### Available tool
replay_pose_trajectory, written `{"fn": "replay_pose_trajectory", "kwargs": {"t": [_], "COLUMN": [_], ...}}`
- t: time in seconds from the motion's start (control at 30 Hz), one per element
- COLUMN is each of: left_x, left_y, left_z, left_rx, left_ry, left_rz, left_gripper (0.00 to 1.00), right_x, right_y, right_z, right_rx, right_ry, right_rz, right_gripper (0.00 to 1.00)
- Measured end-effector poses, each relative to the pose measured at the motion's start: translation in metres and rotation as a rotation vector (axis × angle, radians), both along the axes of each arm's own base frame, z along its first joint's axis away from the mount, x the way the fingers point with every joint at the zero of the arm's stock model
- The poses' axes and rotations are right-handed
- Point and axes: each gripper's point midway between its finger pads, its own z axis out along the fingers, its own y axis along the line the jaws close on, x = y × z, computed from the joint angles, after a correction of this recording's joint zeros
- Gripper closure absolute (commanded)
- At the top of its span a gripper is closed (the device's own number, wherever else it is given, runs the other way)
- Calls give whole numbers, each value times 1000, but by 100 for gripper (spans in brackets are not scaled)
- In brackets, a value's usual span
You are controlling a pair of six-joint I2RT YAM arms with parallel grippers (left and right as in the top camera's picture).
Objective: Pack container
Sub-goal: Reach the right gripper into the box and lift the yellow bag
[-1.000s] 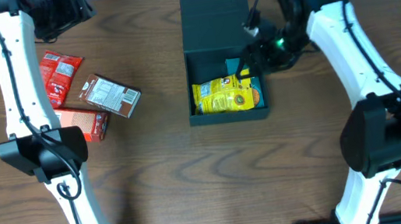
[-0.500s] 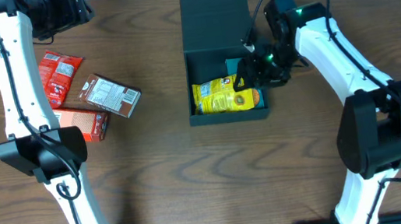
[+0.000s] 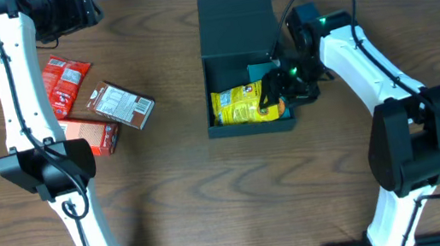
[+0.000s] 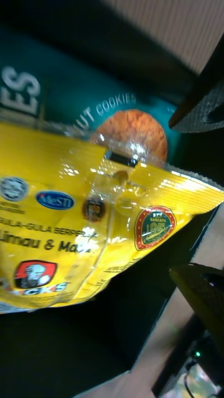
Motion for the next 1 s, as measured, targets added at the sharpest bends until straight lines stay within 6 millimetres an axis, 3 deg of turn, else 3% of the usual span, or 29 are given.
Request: {"fn": "replay_pose_trajectory", "kwargs": {"t": [0.17, 0.23, 0.27, 0.5, 0.6, 0.77, 0.87, 1.0], "left_x": [1, 2, 2, 2, 2, 2, 2, 2], "left_y": [0, 0, 0, 0, 0, 0, 0, 0], "left_z": [1, 1, 1, 1, 1, 1, 1, 1], "left_rx": [1, 1, 1, 7, 11, 14, 14, 15], "left_ry": [-6, -8, -9, -14, -17, -19, -19, -20], "left_rz": [0, 0, 0, -9, -16, -22, -22, -24], "left_gripper": [20, 20, 20, 20, 20, 19, 19, 19], "right_x": [0, 3, 3, 8, 24, 56, 63, 65], "right_y": [5, 7, 8, 14, 19, 22, 21, 17], "right_z": [-5, -4, -4, 5, 34, 114, 159, 201], "right_rx": [34, 41, 44, 86, 93, 88, 92, 75], "right_ry": [-1, -13, -14, -23, -70, -231, -318, -400], "right_rz": [-9, -8, -10, -17, -21, -26, -31, -62], "right_gripper": [75, 95, 99, 98, 98, 98, 98, 98]}}
